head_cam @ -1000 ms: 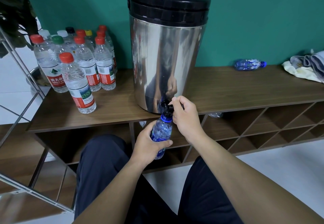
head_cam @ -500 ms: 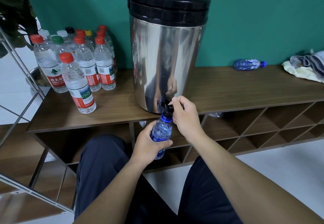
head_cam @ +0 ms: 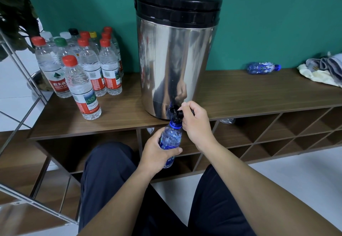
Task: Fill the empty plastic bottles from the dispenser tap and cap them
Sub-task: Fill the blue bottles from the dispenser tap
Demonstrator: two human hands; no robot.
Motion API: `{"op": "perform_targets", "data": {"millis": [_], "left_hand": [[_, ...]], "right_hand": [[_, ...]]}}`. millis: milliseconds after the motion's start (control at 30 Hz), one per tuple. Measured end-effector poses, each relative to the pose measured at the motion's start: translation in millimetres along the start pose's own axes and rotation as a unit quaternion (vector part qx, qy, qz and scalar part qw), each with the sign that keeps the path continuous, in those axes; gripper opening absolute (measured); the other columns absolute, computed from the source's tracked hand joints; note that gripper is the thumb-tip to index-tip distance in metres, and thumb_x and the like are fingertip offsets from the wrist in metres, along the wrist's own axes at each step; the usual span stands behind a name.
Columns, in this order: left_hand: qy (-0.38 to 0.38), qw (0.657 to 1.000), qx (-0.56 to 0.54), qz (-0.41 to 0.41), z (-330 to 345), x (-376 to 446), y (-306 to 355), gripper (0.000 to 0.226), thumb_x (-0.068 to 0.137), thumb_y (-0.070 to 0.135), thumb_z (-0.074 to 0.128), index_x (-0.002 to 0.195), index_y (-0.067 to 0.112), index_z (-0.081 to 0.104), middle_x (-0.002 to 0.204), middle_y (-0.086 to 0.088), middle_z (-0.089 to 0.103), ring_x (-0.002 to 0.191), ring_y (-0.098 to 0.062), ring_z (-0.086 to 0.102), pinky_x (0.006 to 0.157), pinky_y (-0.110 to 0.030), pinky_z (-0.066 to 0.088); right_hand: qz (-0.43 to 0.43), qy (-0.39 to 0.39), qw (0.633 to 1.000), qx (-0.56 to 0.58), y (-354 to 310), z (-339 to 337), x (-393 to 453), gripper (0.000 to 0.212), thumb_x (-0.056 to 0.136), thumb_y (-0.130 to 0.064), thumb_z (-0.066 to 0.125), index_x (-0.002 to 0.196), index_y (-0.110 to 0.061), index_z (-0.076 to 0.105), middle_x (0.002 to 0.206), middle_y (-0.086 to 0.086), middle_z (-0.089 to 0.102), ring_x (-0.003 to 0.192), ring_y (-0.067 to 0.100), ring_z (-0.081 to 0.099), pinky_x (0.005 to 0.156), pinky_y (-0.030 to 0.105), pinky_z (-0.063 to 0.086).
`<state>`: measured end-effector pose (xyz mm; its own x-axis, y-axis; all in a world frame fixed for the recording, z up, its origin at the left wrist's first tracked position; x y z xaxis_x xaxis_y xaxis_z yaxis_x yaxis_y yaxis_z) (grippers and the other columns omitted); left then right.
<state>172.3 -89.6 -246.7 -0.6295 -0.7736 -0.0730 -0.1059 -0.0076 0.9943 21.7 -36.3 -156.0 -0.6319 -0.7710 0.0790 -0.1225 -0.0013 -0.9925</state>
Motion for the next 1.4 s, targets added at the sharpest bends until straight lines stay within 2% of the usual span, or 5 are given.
{"op": "perform_targets", "data": {"millis": [467, 700, 967, 1200, 1400], "left_hand": [[0.003, 1.0, 0.001, 0.002, -0.8, -1.3, 2.1, 0.078, 0.074, 0.012, 0.104, 0.138, 0.037, 0.068, 0.124, 0.013, 0.081, 0.116, -0.008, 0.077, 0.112, -0.046, 0.06], [0.003, 1.0, 0.009, -0.003, -0.9, -1.2, 2.4, 0.077, 0.074, 0.015, 0.105, 0.136, 0.041, 0.068, 0.125, 0.015, 0.08, 0.117, -0.008, 0.076, 0.112, -0.047, 0.06], [0.002, 1.0, 0.006, 0.0, -0.6, -1.7, 3.7, 0.077, 0.074, 0.013, 0.104, 0.137, 0.039, 0.068, 0.124, 0.014, 0.08, 0.116, -0.008, 0.077, 0.112, -0.048, 0.06], [-0.001, 1.0, 0.0, 0.0, -0.5, -2.6, 4.8, 0.076, 0.076, 0.011, 0.103, 0.137, 0.038, 0.068, 0.124, 0.013, 0.081, 0.115, -0.008, 0.077, 0.112, -0.047, 0.06], [-0.001, 1.0, 0.002, -0.002, -0.6, -3.1, 4.6, 0.075, 0.076, 0.013, 0.104, 0.135, 0.042, 0.067, 0.124, 0.017, 0.08, 0.116, -0.005, 0.076, 0.111, -0.045, 0.06]], "right_hand": [[0.001, 0.002, 1.0, 0.006, 3.0, -0.3, 1.7, 0.032, 0.115, -0.035, 0.055, 0.091, -0.015, 0.062, 0.057, -0.012, 0.041, 0.053, 0.01, 0.037, 0.058, 0.032, 0.034], [0.003, 0.0, 1.0, 0.005, 2.6, 0.7, 2.5, 0.033, 0.114, -0.038, 0.055, 0.086, -0.022, 0.062, 0.059, -0.011, 0.042, 0.055, 0.009, 0.038, 0.059, 0.031, 0.034], [0.002, -0.003, 1.0, 0.004, 1.1, 0.3, 1.1, 0.032, 0.115, -0.036, 0.055, 0.089, -0.018, 0.062, 0.059, -0.01, 0.042, 0.054, 0.01, 0.038, 0.058, 0.031, 0.034], [-0.002, 0.003, 1.0, 0.009, 1.5, 0.4, 2.7, 0.036, 0.115, -0.032, 0.055, 0.094, -0.004, 0.058, 0.059, -0.01, 0.038, 0.055, 0.01, 0.033, 0.057, 0.03, 0.03], [-0.003, 0.001, 1.0, 0.006, 0.5, 0.2, 1.6, 0.035, 0.116, -0.033, 0.055, 0.095, -0.005, 0.059, 0.058, -0.011, 0.04, 0.053, 0.01, 0.035, 0.057, 0.03, 0.032]]}}
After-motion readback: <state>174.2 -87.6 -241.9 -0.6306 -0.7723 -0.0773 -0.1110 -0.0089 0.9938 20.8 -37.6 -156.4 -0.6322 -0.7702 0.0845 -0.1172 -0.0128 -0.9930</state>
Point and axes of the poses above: each hand's wrist, its own x-axis towards the middle knuckle, its own z-axis out of the palm, y = z × x, the point moved 6 cm from there along x, towards the middle knuckle
